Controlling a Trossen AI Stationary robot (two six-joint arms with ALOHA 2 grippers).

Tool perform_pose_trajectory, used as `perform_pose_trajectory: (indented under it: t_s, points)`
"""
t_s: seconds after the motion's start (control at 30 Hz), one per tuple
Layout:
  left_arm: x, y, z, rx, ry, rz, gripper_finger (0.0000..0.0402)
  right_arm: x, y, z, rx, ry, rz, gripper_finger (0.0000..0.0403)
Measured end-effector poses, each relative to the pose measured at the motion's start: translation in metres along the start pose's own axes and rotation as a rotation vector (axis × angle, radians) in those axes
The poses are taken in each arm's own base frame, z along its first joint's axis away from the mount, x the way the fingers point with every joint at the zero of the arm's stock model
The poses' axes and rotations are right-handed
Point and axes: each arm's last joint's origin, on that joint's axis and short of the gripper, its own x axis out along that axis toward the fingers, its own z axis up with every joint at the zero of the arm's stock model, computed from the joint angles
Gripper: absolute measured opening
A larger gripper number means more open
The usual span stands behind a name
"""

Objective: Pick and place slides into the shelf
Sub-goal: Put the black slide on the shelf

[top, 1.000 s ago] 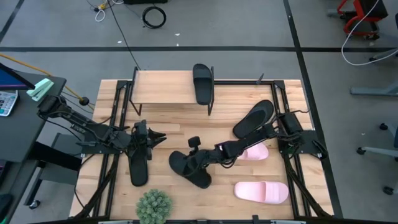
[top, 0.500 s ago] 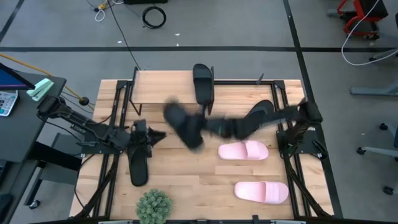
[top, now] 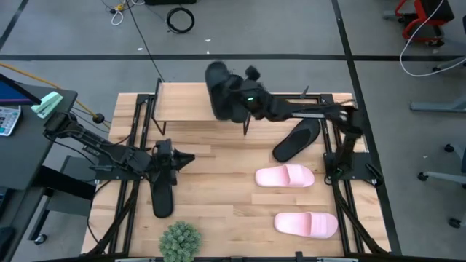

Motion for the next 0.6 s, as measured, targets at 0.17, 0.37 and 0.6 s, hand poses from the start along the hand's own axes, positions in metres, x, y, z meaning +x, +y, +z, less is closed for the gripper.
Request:
perform_pose_trajectory:
  t_s: [0.17,0.37,0.6]
  points:
    - [-0.003,-0.006,0.003,0.028,-0.016,-0.076,0.0036,0.032,0.005,-0.009,-0.081,0.006,-0.017,0.0011]
    - [-0.005,-0.01,0.005,0.181,-0.049,-0.102,0.002,0.064,0.026,-0.018,-0.252,0.104,-0.044,0.0013]
    - [-0.006,-0.011,0.002,0.169,-0.027,-0.11,0.0012,0.071,0.028,-0.002,-0.25,0.25,-0.082,0.0014]
